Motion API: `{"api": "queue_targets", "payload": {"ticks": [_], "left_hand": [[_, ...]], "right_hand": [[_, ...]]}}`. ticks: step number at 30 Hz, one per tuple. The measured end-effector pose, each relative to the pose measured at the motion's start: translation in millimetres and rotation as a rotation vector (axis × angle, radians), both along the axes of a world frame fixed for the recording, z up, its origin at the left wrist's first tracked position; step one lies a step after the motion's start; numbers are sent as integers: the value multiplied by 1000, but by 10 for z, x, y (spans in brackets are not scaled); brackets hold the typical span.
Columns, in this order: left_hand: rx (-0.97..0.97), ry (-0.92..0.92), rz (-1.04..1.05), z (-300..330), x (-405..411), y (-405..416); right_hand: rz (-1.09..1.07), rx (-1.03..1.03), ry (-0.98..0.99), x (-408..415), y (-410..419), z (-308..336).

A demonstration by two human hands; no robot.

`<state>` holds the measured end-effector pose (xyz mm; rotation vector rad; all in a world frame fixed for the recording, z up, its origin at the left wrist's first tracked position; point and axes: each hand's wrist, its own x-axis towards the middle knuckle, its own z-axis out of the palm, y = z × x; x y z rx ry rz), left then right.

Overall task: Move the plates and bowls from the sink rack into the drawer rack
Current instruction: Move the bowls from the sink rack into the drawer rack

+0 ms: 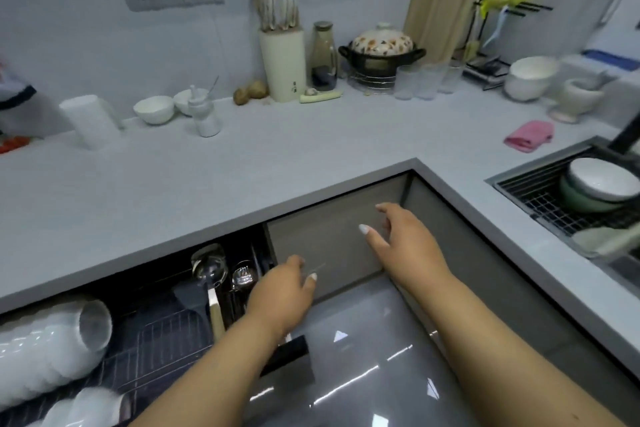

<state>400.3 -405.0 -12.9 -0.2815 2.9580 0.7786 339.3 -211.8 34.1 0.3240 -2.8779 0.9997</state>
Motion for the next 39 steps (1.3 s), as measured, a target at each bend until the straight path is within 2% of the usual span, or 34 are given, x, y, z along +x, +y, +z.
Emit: {"api": "queue_targets", "payload": {"ticks": [11,15,19,30,36,39], "left_hand": [[11,-7,-237,-163,-1139,1829],[-29,-36,-336,-192,-1384,2315],[-45,11,-421,-192,-1685,2722],[-123,112,-663,-423,-2710,3489],[-276,4,-809,-563,-3279,3688],[-360,50,-896,-624,-3485,3778]], "right_hand": [[-218,42,-64,-728,1907,-102],[-314,9,-95,-813,2421,-172],[-427,-40,-130,-855,2862,-256],[-745,-41,-201,-1205,3658,-417],[-820,-28,-263,-1728,3830,-554],[-849,-22,-301,-2008,3901,-641]]}}
